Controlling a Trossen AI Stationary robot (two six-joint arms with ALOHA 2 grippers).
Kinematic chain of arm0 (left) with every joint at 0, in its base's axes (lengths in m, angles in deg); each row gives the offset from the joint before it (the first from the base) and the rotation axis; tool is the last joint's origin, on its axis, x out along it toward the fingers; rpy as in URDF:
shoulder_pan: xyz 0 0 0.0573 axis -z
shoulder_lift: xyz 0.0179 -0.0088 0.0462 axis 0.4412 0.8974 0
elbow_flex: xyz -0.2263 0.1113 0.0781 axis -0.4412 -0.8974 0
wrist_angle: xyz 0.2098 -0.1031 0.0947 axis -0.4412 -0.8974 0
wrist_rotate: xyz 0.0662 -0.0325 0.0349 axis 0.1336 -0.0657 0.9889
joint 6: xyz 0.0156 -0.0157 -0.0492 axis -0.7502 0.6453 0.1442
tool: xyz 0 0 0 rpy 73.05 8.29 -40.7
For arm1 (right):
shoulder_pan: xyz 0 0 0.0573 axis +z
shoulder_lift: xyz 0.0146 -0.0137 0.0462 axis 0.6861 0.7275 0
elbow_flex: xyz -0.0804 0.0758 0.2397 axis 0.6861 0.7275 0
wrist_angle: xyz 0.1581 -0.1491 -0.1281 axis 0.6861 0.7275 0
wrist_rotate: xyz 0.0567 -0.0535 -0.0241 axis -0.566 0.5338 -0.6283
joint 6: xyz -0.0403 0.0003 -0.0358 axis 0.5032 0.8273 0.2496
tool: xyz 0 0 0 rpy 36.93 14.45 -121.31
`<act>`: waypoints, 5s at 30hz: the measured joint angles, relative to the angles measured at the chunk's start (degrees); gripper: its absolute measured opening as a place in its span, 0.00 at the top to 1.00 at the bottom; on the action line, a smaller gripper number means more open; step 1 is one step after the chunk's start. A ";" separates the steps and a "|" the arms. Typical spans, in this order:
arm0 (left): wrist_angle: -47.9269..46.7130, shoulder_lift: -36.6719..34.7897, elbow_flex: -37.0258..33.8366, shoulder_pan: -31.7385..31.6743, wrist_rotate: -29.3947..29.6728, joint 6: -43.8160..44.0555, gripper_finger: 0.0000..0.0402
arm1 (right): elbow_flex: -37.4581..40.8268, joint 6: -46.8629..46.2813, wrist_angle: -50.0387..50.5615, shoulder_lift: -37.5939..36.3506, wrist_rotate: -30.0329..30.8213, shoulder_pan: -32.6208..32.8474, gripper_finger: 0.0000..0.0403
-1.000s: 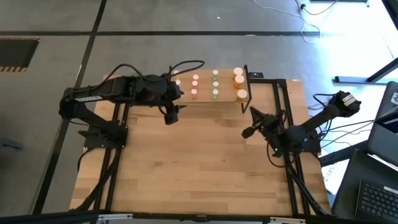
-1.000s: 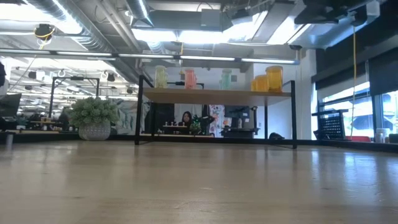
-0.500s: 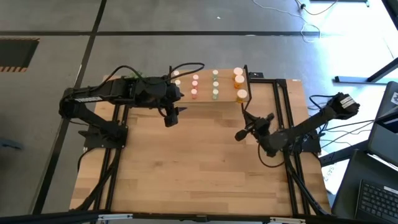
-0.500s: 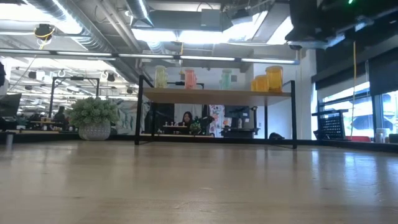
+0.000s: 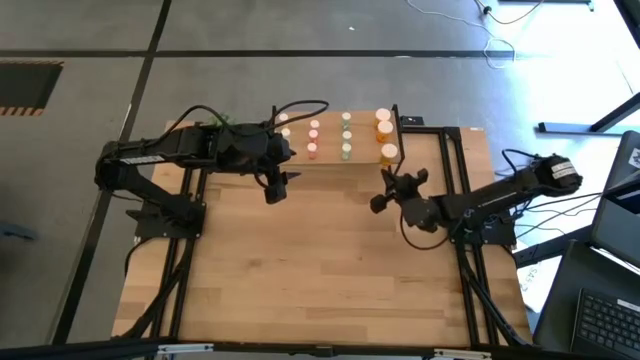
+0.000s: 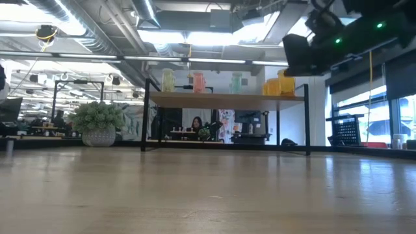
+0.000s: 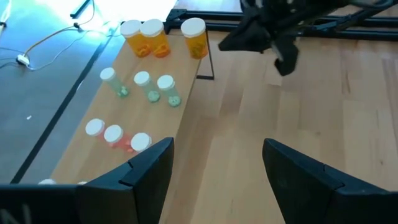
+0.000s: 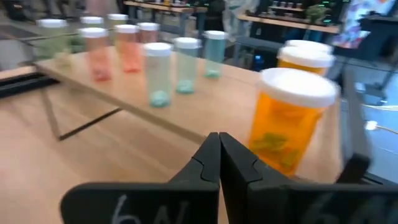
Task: Pick and place medicine bottles onto shelf by color
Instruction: Put the orange pill bottle on the shelf aligned with the other orange pill bottles, then return to Home Position
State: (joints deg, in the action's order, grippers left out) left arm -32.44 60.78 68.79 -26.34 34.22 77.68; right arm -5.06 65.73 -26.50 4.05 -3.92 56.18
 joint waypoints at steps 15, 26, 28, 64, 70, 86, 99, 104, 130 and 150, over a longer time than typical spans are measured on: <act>-0.02 0.02 0.00 -0.02 0.44 -0.02 0.40 | 0.00 0.32 3.22 -0.02 -1.73 -6.69 1.00; -0.01 0.02 0.00 -0.09 0.52 -0.04 0.40 | 0.00 2.87 3.89 -0.02 -7.90 -10.54 0.99; 0.00 0.00 0.00 -0.09 0.52 -0.02 0.40 | 0.00 1.77 3.78 -0.02 -10.25 -10.45 0.99; -0.03 0.01 0.00 -0.09 2.19 0.46 0.40 | -0.09 -0.18 10.09 -3.37 -6.19 -9.29 1.00; -3.76 -0.35 -0.02 -0.09 2.15 3.23 0.40 | -2.79 4.17 8.30 -4.21 -13.87 -7.83 1.00; -12.91 -13.43 0.08 6.59 4.99 8.72 0.40 | -31.34 12.30 43.08 -8.14 -30.07 -5.58 1.00; -12.15 -19.25 -0.02 12.55 -4.79 16.67 0.40 | -33.88 11.97 43.63 -11.76 -29.98 -0.98 1.00; -11.02 -19.15 -0.02 12.63 -5.02 18.78 0.40 | -33.88 11.96 43.61 -11.76 -29.98 -0.21 1.00; -18.19 -19.50 -0.04 12.57 2.58 22.14 0.85 | -33.81 8.88 52.57 -27.41 -41.78 -0.19 1.00; -17.11 -40.80 -10.64 12.63 0.65 16.57 0.99 | -14.85 6.04 43.00 -49.67 -55.13 -0.19 1.00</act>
State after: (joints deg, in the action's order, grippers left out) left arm -49.55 19.99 58.15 -13.71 34.87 94.25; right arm -19.91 71.78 16.50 -45.62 -59.05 55.99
